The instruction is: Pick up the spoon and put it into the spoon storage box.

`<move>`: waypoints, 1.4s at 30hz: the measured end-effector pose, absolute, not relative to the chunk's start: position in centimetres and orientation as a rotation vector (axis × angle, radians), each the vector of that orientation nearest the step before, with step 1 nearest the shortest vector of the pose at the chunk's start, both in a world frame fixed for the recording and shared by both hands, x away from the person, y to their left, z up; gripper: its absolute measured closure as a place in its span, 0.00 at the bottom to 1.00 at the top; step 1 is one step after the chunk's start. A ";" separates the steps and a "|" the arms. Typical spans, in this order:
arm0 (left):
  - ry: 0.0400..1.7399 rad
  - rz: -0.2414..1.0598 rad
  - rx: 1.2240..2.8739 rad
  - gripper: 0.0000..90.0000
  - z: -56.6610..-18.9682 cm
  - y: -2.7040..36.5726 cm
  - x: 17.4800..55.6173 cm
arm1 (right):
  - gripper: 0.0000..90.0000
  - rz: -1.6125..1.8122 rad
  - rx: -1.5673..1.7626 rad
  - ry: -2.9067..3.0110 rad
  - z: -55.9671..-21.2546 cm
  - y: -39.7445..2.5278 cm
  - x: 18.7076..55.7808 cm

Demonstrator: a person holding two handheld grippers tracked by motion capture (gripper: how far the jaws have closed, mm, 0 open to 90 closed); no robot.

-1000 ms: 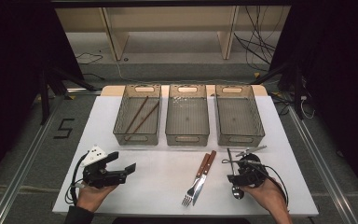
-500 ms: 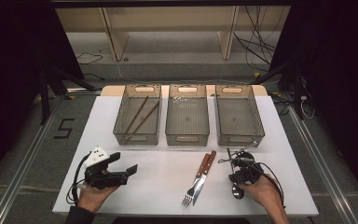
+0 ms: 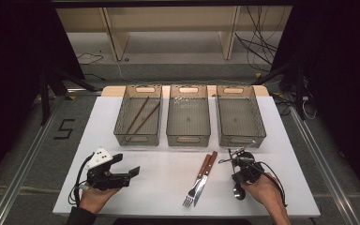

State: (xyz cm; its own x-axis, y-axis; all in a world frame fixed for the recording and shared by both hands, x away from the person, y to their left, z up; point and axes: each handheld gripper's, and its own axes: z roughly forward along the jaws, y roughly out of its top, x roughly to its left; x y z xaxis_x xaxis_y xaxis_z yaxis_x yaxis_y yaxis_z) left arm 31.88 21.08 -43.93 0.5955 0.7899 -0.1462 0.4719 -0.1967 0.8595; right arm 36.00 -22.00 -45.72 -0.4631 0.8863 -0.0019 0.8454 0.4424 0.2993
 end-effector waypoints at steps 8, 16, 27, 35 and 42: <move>1.011 0.397 1.858 0.18 -44.1 20.9 31.9 | 0.95 0.418 1.547 2.530 -44.9 -22.6 36.0; 0.996 0.397 1.868 0.18 -44.1 20.8 31.8 | 0.95 0.409 1.565 2.525 -44.8 -22.9 36.1; 0.986 0.407 1.871 0.18 -43.9 20.7 31.6 | 0.86 0.297 1.557 2.537 -45.6 -21.9 36.4; 0.986 0.413 1.874 0.18 -43.9 20.6 31.6 | 0.90 0.302 1.573 2.561 -45.4 -22.0 36.6; 0.984 0.414 1.878 0.18 -43.9 20.6 31.6 | 0.84 0.294 1.632 2.581 -45.4 -22.4 37.0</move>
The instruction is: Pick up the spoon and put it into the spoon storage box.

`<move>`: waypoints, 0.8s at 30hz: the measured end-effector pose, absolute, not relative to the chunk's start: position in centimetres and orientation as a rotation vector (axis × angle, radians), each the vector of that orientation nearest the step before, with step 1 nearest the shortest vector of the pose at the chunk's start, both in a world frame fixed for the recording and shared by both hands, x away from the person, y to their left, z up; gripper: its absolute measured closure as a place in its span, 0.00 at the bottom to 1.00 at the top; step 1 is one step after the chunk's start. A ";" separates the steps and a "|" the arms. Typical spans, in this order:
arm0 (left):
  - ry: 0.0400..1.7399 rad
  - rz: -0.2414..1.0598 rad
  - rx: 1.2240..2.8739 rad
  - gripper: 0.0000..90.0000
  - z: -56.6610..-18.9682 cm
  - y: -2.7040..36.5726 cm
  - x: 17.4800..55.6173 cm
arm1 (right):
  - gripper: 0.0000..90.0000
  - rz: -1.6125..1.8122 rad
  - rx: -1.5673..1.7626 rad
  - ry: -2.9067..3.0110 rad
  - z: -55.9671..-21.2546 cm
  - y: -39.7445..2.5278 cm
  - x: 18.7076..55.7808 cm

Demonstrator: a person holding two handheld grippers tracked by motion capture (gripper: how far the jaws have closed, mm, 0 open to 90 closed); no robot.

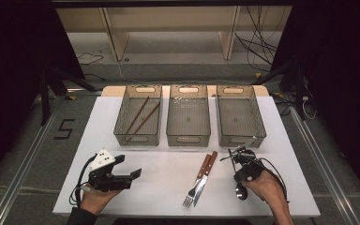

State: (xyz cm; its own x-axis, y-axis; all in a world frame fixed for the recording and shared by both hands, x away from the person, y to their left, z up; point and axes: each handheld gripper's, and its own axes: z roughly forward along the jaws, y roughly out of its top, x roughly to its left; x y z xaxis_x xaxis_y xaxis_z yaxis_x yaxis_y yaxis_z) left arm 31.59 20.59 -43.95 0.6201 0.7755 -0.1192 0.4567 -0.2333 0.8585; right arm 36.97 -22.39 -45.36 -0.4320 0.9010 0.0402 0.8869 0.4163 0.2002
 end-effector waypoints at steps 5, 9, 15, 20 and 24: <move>0.982 0.419 1.875 0.19 -43.9 20.6 31.6 | 0.82 0.224 1.614 2.594 -45.4 -21.8 37.1; 0.981 0.420 1.875 0.19 -43.9 20.6 31.5 | 0.87 0.203 1.600 2.596 -45.4 -21.5 37.2; 0.982 0.420 1.883 0.19 -44.0 20.6 31.6 | 0.96 0.209 1.547 2.626 -45.3 -21.5 37.0; 0.982 0.418 1.885 0.19 -44.0 20.6 31.6 | 0.96 0.215 1.543 2.633 -45.3 -21.5 37.0; 0.984 0.415 1.886 0.19 -44.0 20.7 31.6 | 0.97 0.222 1.541 2.618 -45.2 -21.8 37.0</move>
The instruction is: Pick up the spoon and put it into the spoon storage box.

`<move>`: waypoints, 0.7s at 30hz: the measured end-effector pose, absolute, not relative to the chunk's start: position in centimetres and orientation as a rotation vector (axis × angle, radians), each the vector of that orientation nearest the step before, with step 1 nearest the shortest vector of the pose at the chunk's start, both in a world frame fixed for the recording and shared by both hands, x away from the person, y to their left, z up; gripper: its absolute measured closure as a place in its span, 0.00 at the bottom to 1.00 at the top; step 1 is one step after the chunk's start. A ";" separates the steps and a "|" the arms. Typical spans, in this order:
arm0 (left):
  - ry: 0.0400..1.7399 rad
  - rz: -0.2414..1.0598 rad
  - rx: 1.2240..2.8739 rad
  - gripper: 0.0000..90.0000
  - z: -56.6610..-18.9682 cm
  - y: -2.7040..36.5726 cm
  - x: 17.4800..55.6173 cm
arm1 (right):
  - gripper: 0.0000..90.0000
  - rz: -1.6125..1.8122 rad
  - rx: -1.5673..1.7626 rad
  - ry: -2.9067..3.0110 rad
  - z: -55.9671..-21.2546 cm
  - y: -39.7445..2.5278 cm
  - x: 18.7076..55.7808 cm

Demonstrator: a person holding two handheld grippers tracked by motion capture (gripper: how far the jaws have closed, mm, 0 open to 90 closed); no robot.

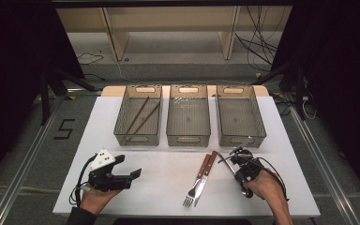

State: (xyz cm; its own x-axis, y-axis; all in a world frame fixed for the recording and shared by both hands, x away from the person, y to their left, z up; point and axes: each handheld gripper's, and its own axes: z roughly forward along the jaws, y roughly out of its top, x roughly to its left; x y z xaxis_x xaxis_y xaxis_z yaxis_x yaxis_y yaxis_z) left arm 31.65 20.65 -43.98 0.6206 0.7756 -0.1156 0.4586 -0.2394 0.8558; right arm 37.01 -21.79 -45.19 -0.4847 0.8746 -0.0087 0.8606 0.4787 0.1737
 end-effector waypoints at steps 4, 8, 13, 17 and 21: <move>0.986 0.413 1.886 0.19 -44.0 20.7 31.7 | 0.97 0.245 1.547 2.591 -44.7 -22.3 37.0; 0.985 0.416 1.883 0.19 -44.0 20.7 31.7 | 0.97 0.289 1.528 2.584 -44.0 -22.7 36.8; 0.974 0.426 1.862 0.19 -43.8 20.8 31.6 | 0.97 0.391 1.492 2.581 -42.3 -22.8 36.5; 0.959 0.432 1.853 0.19 -43.6 21.0 31.5 | 0.97 0.492 1.479 2.571 -41.1 -22.8 36.6; 0.957 0.435 1.839 0.19 -43.5 21.1 31.4 | 0.96 0.618 1.454 2.542 -39.7 -22.7 37.1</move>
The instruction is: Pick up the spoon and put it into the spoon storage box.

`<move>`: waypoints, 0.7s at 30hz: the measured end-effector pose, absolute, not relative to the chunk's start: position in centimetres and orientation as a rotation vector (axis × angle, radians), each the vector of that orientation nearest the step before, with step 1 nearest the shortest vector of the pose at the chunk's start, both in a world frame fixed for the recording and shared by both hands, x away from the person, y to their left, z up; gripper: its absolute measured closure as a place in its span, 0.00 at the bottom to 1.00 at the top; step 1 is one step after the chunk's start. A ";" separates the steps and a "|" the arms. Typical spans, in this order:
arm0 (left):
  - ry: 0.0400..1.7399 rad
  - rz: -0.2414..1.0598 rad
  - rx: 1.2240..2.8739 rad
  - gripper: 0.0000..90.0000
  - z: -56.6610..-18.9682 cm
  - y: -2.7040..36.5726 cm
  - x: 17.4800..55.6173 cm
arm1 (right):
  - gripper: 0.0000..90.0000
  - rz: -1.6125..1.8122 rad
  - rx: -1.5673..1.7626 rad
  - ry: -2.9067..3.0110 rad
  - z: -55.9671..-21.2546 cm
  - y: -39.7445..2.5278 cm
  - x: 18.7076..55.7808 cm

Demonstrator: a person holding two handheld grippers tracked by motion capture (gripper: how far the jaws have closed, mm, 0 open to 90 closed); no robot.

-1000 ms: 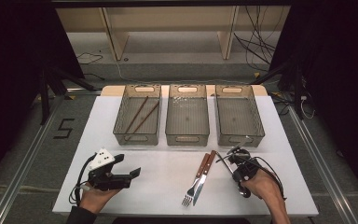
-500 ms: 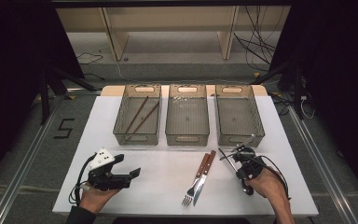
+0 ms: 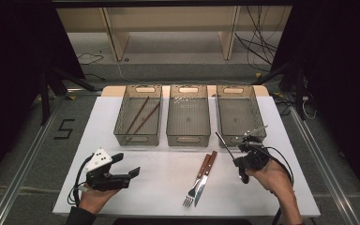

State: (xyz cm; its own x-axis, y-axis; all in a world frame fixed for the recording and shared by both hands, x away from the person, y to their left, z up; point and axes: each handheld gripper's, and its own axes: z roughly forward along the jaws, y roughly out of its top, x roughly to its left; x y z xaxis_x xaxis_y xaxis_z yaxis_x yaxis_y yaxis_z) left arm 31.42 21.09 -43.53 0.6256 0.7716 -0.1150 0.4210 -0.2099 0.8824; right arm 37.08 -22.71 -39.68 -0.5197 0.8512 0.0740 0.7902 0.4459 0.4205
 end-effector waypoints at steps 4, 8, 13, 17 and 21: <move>0.955 0.439 1.823 0.19 -43.4 21.3 31.4 | 0.96 0.729 1.454 2.501 -38.7 -22.5 38.0; 0.949 0.440 1.813 0.19 -43.3 21.4 31.3 | 0.96 0.822 1.448 2.477 -37.8 -21.7 39.7; 0.948 0.438 1.818 0.18 -43.3 21.4 31.2 | 0.96 0.857 1.432 2.466 -37.3 -20.6 41.3; 0.945 0.438 1.809 0.18 -43.4 21.8 30.8 | 0.96 0.862 1.418 2.463 -36.8 -19.6 42.4; 0.953 0.436 1.797 0.18 -43.4 22.1 30.6 | 0.96 0.881 1.414 2.461 -36.4 -18.8 43.5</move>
State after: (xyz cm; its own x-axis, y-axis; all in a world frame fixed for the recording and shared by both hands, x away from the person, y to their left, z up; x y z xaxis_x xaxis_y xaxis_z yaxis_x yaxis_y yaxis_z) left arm 30.57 22.15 -43.37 0.6225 0.7717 -0.1301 0.4055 -0.1759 0.8970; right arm 43.45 -18.83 -36.43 -0.5360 0.8324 0.1406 0.7325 0.3757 0.5677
